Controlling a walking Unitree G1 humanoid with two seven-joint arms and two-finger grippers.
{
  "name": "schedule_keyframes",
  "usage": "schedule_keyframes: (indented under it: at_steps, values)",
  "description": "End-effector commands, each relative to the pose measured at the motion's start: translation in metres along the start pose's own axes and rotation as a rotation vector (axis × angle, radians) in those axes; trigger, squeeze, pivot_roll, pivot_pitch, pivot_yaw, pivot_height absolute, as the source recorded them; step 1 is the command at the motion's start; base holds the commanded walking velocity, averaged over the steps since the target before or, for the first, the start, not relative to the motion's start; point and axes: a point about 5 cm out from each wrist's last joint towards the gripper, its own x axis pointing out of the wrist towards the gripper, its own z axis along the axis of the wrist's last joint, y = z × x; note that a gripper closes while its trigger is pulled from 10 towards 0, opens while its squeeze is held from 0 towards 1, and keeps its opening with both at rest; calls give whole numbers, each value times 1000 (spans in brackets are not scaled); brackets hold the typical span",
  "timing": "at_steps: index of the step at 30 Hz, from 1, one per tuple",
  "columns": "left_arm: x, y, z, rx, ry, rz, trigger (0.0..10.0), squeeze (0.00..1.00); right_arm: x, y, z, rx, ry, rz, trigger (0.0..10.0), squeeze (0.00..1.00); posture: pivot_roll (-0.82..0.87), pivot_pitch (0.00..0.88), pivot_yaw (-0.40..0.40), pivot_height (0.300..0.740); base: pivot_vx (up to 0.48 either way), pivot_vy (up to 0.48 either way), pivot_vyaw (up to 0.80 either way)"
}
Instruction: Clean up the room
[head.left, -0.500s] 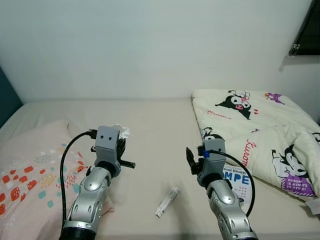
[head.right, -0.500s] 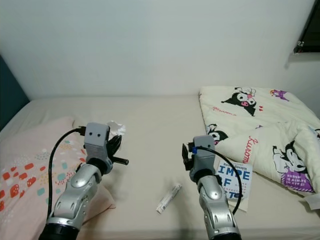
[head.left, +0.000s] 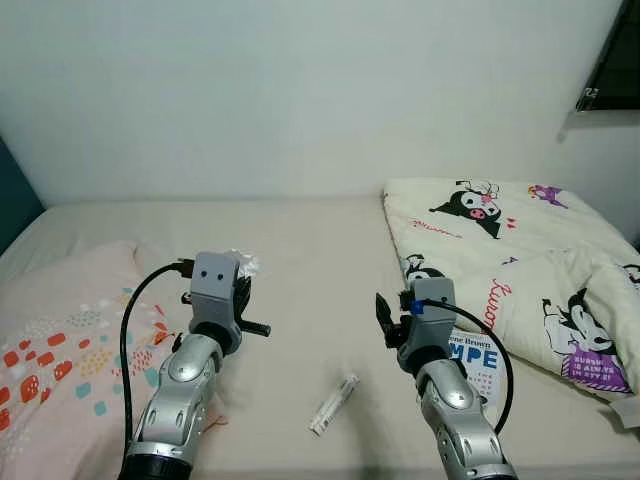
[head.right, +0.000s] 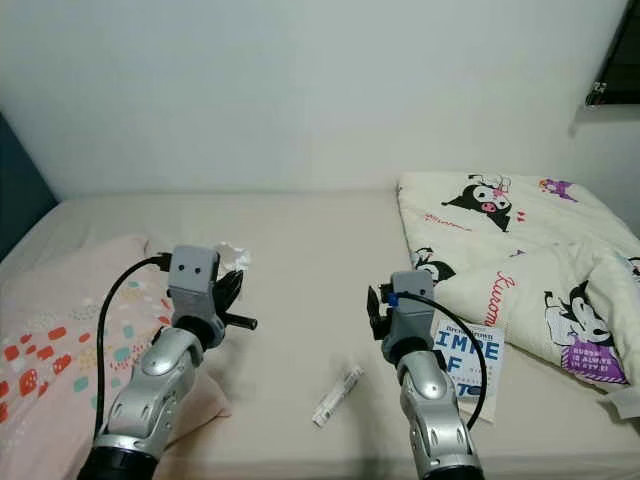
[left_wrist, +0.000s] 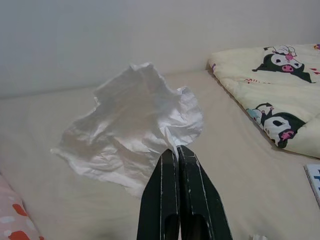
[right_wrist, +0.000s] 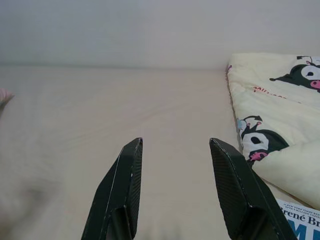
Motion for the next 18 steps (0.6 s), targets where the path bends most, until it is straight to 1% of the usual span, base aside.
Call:
schedule_keyframes:
  at_steps: [1,6,9,18]
  values:
    - [0,-1,-2,-6,9,-2,10000,0,1,2,0,7,-3,2,10000,0,-25,20,6,710,0,0,0]
    - [0,-1,-2,-6,10,-5,10000,0,0,2,-1,8,-3,2,10000,0,-26,22,9,701,0,0,0]
    - [0,-1,-2,-7,12,-8,10000,0,-1,3,-1,12,-7,3,10000,0,-25,22,11,687,0,0,0]
    - [1,-1,-2,-5,14,-12,10000,0,0,4,-1,9,-4,8,10000,0,-22,23,12,687,0,0,0]
